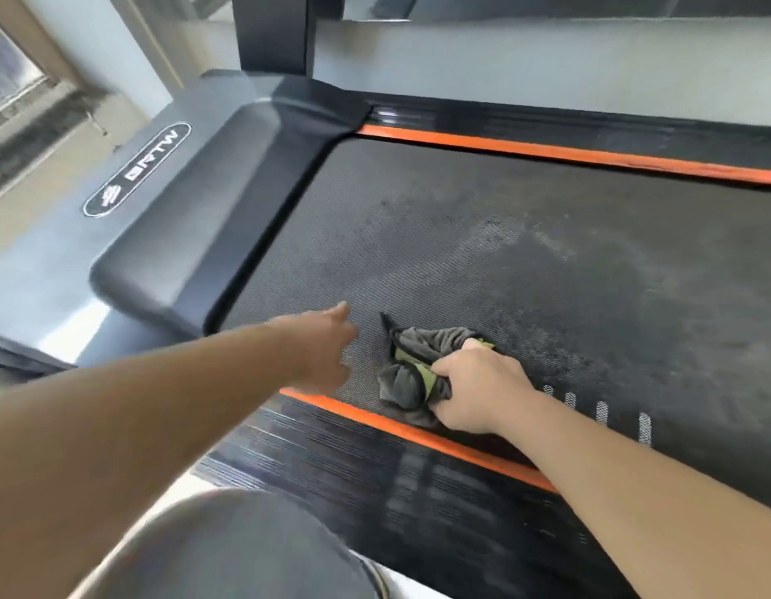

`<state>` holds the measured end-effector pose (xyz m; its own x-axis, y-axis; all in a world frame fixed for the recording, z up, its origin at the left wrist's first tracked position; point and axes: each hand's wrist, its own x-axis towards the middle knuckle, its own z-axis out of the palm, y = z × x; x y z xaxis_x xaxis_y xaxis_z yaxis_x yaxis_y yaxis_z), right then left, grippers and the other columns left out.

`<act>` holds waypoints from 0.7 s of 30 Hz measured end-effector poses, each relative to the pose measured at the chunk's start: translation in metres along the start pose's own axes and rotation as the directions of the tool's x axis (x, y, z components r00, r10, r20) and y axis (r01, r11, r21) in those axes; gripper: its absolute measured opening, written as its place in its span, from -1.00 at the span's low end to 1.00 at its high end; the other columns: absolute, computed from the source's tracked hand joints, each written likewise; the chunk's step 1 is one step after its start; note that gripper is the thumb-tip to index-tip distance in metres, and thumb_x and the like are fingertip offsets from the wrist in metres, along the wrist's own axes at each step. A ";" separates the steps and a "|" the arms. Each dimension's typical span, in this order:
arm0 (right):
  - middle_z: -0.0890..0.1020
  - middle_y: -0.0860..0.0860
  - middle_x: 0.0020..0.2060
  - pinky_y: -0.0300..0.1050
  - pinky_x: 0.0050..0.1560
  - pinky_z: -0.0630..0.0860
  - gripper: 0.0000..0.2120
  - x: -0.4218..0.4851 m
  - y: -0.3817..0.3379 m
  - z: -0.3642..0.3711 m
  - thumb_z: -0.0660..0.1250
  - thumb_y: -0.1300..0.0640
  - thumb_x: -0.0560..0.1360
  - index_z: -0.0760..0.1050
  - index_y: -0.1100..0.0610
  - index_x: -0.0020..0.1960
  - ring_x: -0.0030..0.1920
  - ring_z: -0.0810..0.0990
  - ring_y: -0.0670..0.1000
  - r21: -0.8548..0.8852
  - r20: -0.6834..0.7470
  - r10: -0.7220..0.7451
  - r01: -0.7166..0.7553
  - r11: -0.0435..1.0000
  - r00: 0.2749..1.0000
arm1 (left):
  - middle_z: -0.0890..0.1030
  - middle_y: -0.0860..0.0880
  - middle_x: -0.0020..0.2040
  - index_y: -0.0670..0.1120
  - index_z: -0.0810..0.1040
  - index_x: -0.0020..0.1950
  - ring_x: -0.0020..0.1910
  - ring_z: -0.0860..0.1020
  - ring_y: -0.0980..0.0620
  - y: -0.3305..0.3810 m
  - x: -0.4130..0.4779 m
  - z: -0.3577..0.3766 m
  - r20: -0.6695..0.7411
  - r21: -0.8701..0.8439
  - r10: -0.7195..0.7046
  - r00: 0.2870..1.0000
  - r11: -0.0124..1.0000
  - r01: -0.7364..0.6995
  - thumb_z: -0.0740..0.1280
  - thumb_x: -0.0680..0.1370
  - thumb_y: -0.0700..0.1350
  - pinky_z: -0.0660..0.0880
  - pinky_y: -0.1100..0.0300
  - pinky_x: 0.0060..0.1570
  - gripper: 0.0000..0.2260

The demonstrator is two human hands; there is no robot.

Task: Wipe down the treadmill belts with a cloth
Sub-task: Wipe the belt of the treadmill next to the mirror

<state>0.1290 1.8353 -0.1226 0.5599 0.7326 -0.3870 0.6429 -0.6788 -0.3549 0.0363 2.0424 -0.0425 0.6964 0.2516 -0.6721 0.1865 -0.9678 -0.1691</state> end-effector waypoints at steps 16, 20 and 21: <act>0.59 0.15 0.08 0.14 0.08 0.51 -0.71 -0.034 0.155 -0.032 0.30 -0.06 0.57 0.45 0.17 0.09 0.28 0.41 0.25 0.281 -0.407 0.670 -0.613 0.739 0.621 | -0.17 -0.19 0.68 0.06 -0.12 0.70 0.66 -0.21 -0.19 0.100 0.042 0.094 -0.300 -0.267 -0.162 0.940 0.960 0.081 -0.03 0.53 0.49 -0.08 -0.27 0.58 -0.14; 0.60 0.13 -0.02 0.09 -0.04 0.50 -0.72 -0.021 0.118 -0.012 0.32 -0.08 0.54 0.45 0.14 0.02 0.19 0.46 0.25 0.317 -0.481 0.646 -0.569 0.759 0.593 | 0.07 -0.14 0.69 0.08 0.15 0.68 0.67 -0.03 -0.15 0.101 0.041 0.110 -0.438 -0.365 -0.213 0.874 0.930 0.044 0.00 0.56 0.36 0.04 -0.24 0.58 -0.28; 0.61 0.11 -0.05 0.06 -0.08 0.51 -0.74 -0.018 0.096 -0.005 0.33 -0.09 0.53 0.45 0.12 -0.02 0.15 0.49 0.23 0.267 -0.508 0.578 -0.521 0.810 0.639 | 0.06 -0.13 0.69 0.09 0.14 0.68 0.67 -0.04 -0.15 0.101 0.042 0.111 -0.438 -0.361 -0.209 0.875 0.932 0.042 0.00 0.56 0.36 0.03 -0.23 0.59 -0.28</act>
<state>0.1828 1.7571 -0.1455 0.9947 0.1008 -0.0199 0.0896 -0.9456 -0.3129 0.0078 1.9549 -0.1676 0.8735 0.4252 -0.2369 0.4527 -0.8886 0.0743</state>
